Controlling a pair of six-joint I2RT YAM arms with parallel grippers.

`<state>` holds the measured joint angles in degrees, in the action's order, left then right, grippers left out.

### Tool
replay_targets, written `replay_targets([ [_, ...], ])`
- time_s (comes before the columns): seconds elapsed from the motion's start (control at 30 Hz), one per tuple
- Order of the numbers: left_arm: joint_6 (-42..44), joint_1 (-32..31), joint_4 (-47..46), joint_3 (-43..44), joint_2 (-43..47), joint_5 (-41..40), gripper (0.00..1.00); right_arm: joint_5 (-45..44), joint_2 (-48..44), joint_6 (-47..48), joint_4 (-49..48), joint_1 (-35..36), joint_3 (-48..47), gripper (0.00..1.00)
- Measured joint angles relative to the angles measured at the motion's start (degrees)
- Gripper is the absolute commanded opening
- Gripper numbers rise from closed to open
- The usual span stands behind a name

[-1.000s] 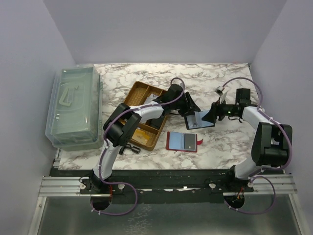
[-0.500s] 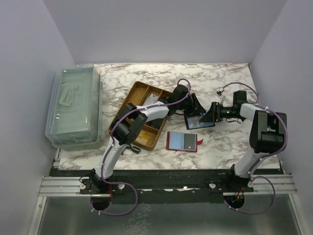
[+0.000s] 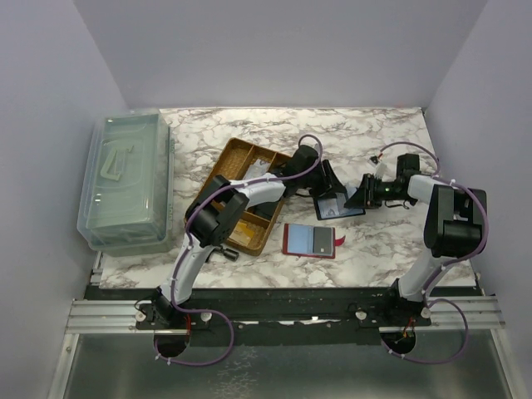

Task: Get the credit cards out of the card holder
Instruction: Remove the credit card from the card holder.

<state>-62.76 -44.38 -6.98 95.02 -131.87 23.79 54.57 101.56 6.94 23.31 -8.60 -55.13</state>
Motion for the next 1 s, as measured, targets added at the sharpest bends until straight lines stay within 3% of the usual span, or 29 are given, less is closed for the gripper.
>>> replay_targets([
  [0.2,2.19,0.7,1.7,-6.95,6.45,-3.98,0.52,-1.88,1.14,-2.91,-1.84,-0.7,0.0,0.0],
  [0.43,1.6,1.6,-2.27,-11.85,11.67,-4.72,0.52,-1.25,1.18,-5.44,-4.35,-4.15,0.76,0.0],
  [0.83,-4.83,1.62,-10.84,-13.79,10.47,-0.9,0.52,12.5,3.06,-11.37,-8.57,-5.66,2.91,0.0],
  [1.0,-7.08,1.62,-11.65,-13.79,8.87,-0.63,0.57,17.97,3.82,-15.32,-12.5,-5.66,4.39,0.0],
])
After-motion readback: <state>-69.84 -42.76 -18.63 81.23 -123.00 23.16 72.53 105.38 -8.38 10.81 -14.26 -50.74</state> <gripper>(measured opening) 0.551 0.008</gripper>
